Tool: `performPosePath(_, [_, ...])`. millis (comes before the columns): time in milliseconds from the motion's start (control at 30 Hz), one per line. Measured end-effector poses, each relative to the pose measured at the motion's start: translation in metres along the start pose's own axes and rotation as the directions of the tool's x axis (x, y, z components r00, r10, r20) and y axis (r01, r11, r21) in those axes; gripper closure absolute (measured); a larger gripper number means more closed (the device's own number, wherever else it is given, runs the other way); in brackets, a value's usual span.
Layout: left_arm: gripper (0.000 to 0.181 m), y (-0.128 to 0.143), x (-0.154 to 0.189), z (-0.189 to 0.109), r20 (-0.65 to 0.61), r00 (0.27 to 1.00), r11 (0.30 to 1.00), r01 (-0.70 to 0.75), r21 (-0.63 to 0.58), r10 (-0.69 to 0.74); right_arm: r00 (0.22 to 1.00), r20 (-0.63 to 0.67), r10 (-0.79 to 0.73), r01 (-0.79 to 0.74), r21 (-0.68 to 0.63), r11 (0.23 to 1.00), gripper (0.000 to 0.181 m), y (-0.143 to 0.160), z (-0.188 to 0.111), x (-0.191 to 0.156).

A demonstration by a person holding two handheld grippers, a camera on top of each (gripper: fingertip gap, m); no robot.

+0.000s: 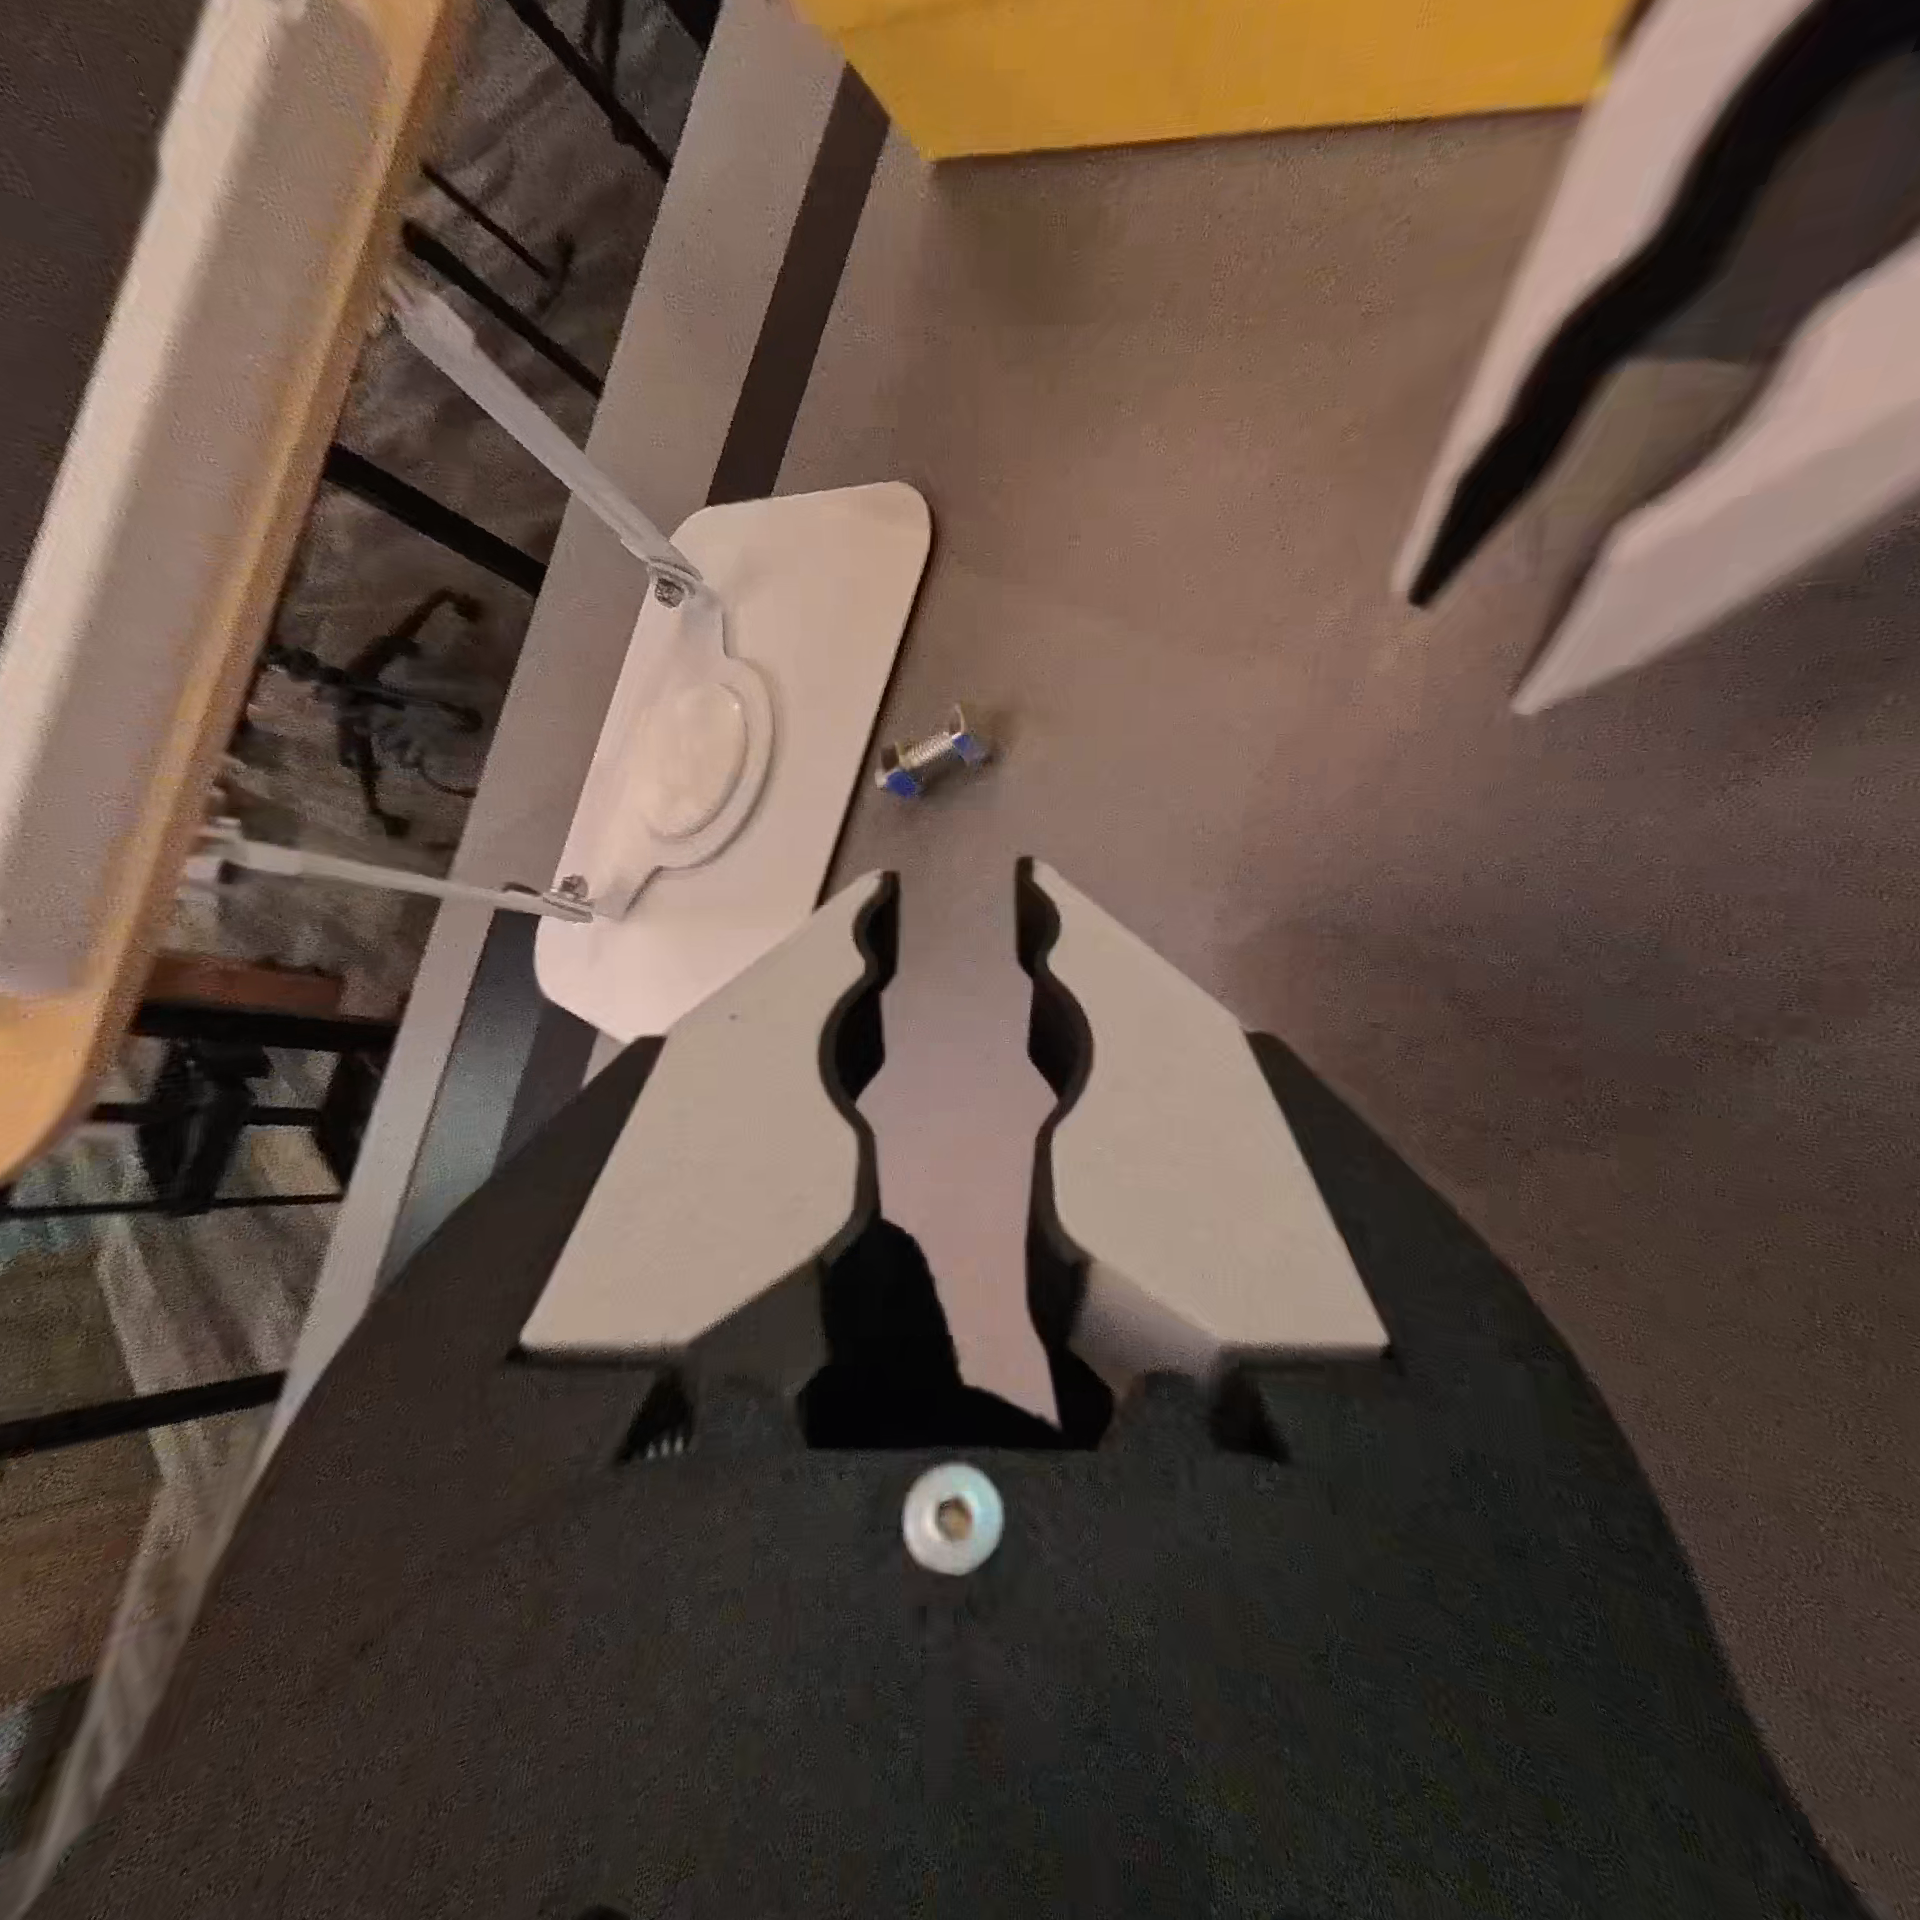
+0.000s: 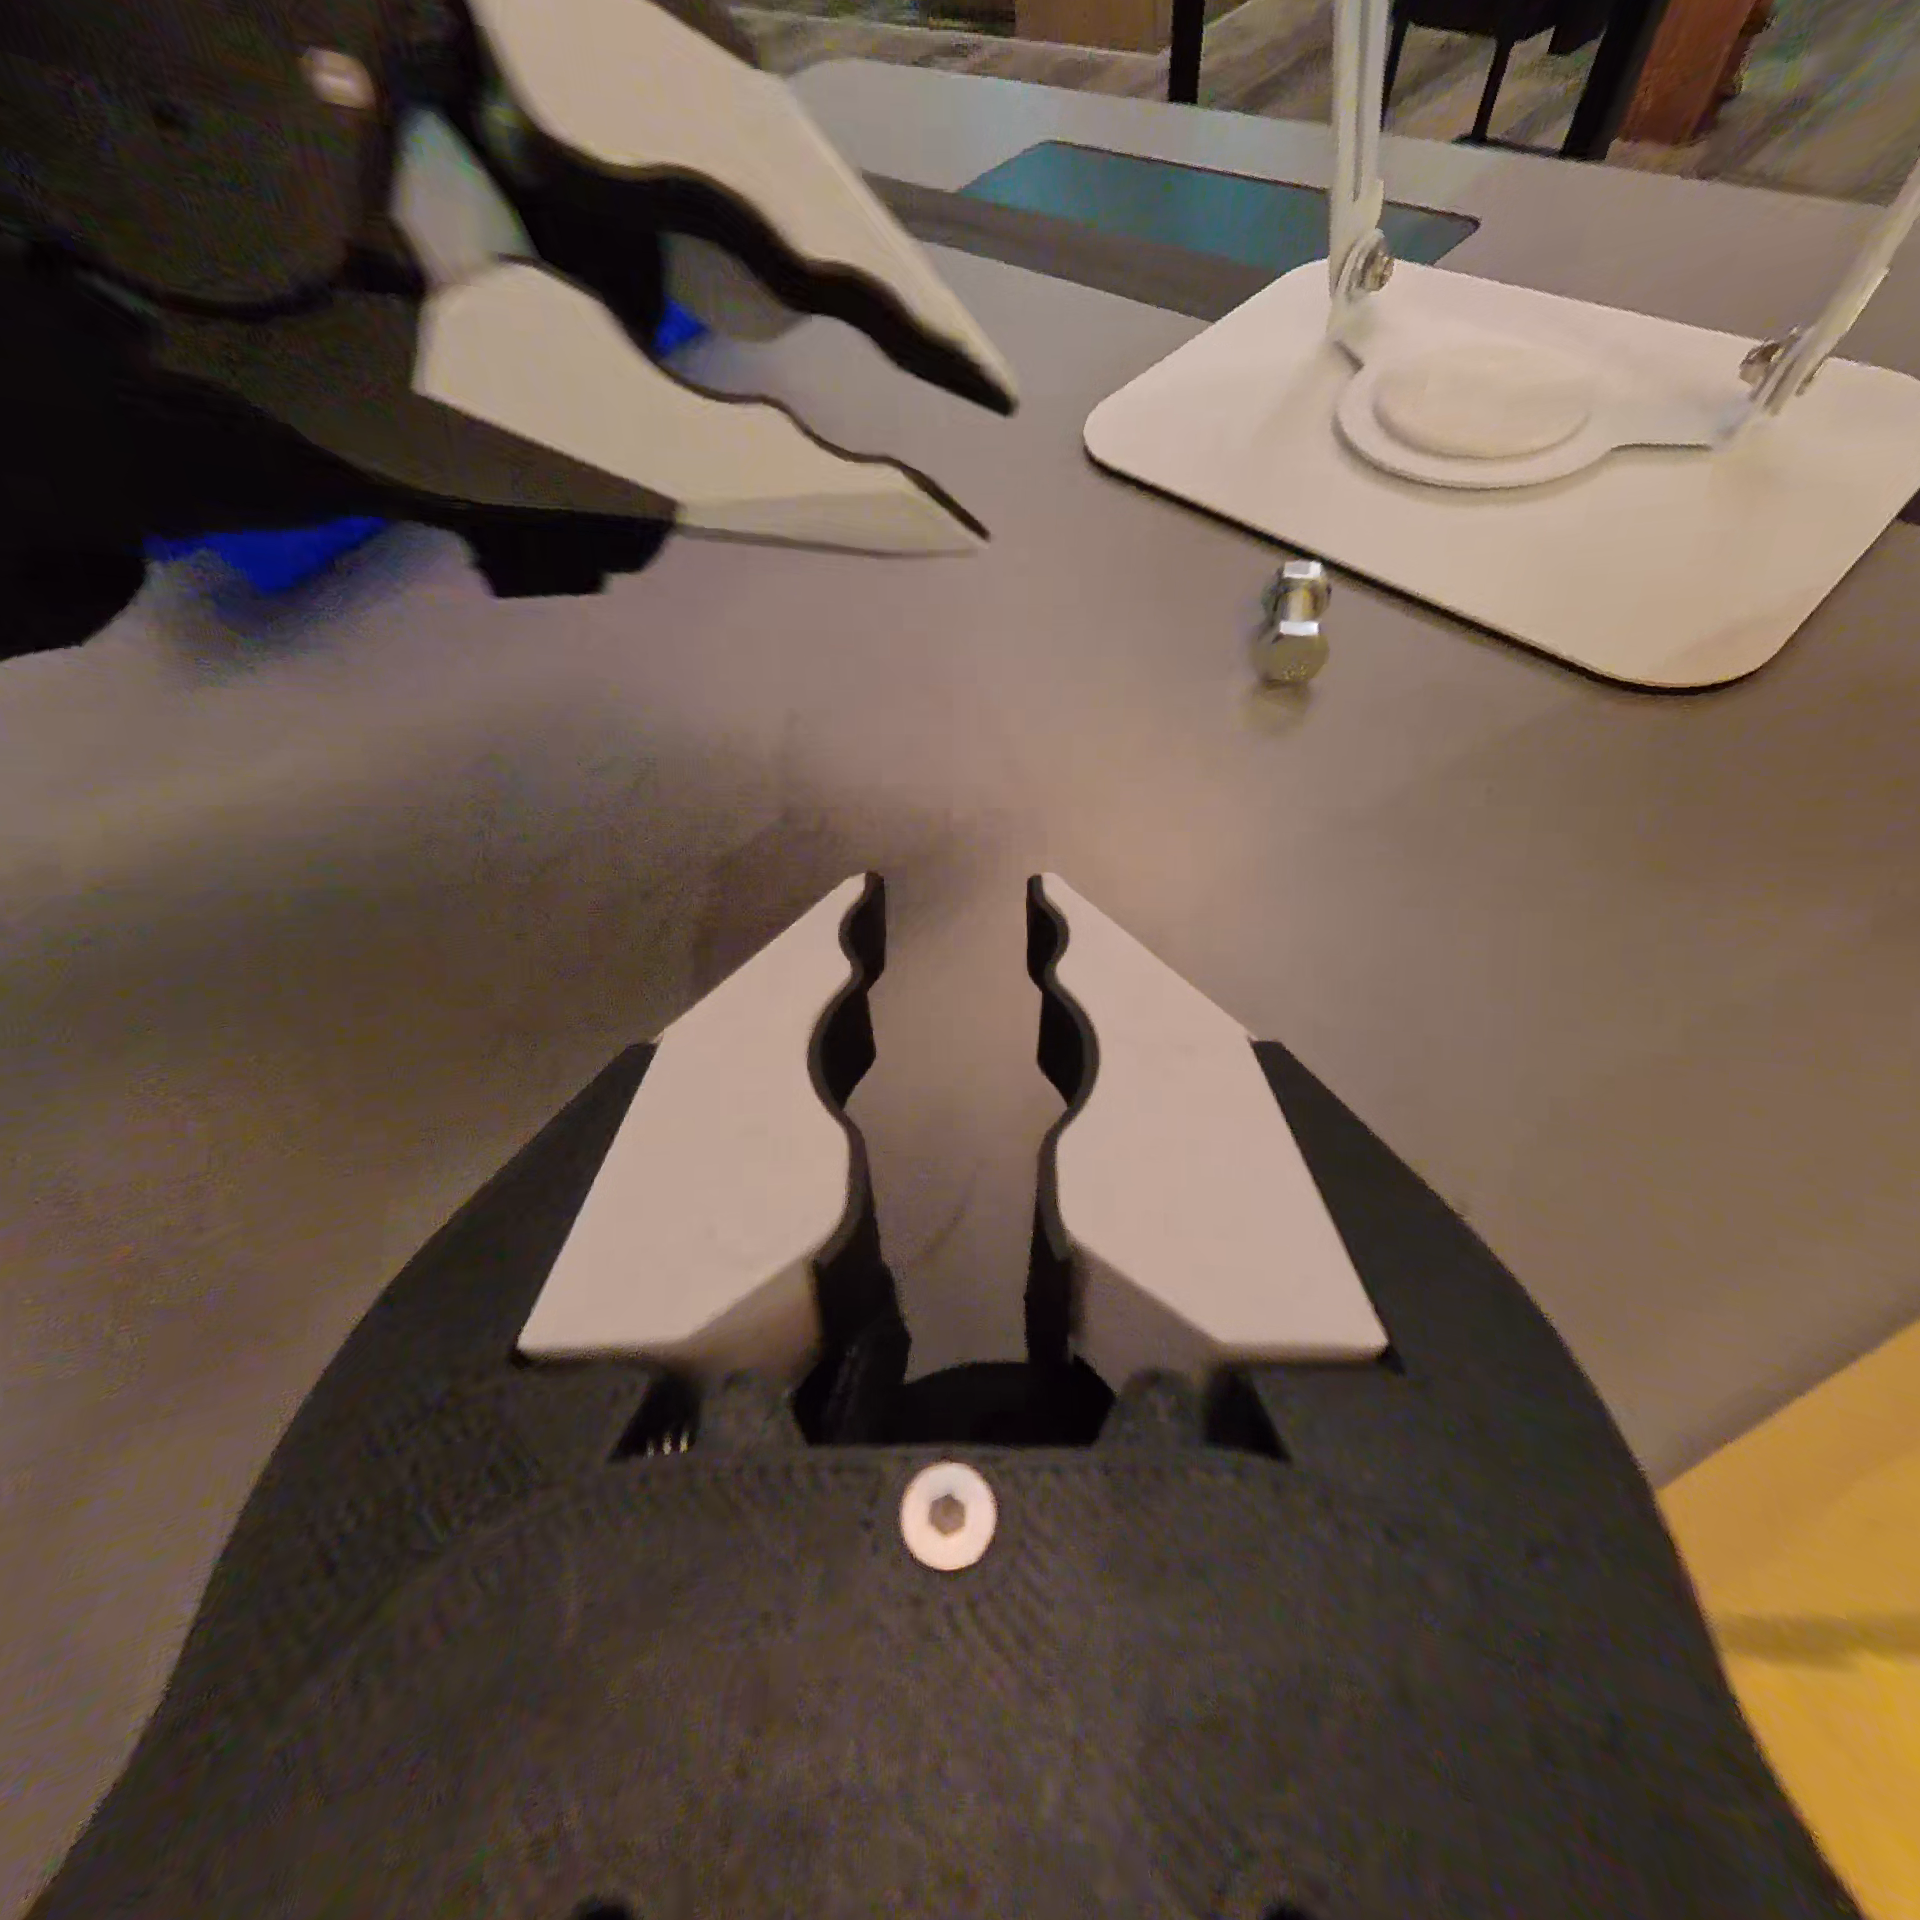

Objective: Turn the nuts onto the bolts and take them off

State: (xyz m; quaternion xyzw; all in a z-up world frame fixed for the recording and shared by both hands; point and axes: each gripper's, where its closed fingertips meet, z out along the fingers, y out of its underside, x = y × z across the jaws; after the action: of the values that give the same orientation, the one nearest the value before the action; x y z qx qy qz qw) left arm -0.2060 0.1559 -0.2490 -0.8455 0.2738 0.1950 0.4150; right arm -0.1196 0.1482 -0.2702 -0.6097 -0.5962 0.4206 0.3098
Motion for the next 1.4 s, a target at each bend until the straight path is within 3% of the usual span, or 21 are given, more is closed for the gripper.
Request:
performPosePath(67, [0.137, 0.004, -0.012, 0.035, -0.01, 0.995, 0.994, 0.099, -0.042, -0.1, 1.0, 0.009, -0.015, 0.015, 0.018, 1.0, 0.156, 0.0, -0.005, -0.004])
performPosePath(200, [0.11, 0.007, -0.006, 0.084, -0.11, 0.943, 0.947, 0.304, -0.103, -0.315, 0.998, 0.055, 0.017, -0.019, 0.041, 0.999, 0.156, 0.0, -0.012, -0.009])
performPosePath(333, [0.115, 0.009, -0.006, 0.105, -0.118, 0.91, 0.914, 0.381, -0.138, -0.397, 0.993, 0.102, 0.067, -0.073, 0.057, 0.996, 0.156, -0.002, -0.015, -0.008])
performPosePath(433, [0.143, 0.008, -0.006, 0.111, -0.135, 0.903, 0.91, 0.391, -0.137, -0.408, 0.989, 0.12, 0.09, -0.098, 0.065, 0.993, 0.156, -0.003, -0.016, -0.007])
performPosePath(600, [0.144, 0.006, -0.004, 0.108, -0.13, 0.916, 0.924, 0.366, -0.109, -0.379, 0.982, 0.127, 0.137, -0.149, 0.095, 0.984, 0.156, -0.007, -0.02, -0.002])
performPosePath(700, [0.144, -0.004, -0.001, 0.089, -0.091, 0.955, 0.959, 0.283, -0.012, -0.283, 0.972, 0.125, 0.197, -0.212, 0.124, 0.969, 0.153, -0.012, -0.022, 0.004])
performPosePath(833, [0.145, -0.028, 0.007, 0.039, 0.037, 0.999, 0.991, 0.027, 0.131, -0.032, 0.939, 0.175, 0.295, -0.322, 0.156, 0.934, 0.147, -0.025, -0.024, 0.002])
performPosePath(1033, [0.144, -0.057, 0.042, -0.033, 0.118, 0.955, 0.925, -0.292, 0.243, 0.271, 0.877, 0.313, 0.364, -0.43, 0.176, 0.885, 0.145, -0.058, -0.022, -0.012])
performPosePath(1200, [0.144, -0.063, 0.055, -0.061, 0.145, 0.919, 0.883, -0.393, 0.256, 0.367, 0.819, 0.462, 0.341, -0.414, 0.062, 0.908, 0.154, -0.063, -0.012, -0.051])
performPosePath(1267, [0.144, -0.065, 0.059, -0.067, 0.153, 0.91, 0.87, -0.414, 0.268, 0.385, 0.809, 0.484, 0.335, -0.418, 0.071, 0.906, 0.163, -0.066, -0.011, -0.059])
performPosePath(1400, [0.144, -0.068, 0.059, -0.075, 0.162, 0.911, 0.865, -0.412, 0.287, 0.38, 0.774, 0.539, 0.332, -0.453, 0.105, 0.885, 0.165, -0.074, -0.016, -0.066])
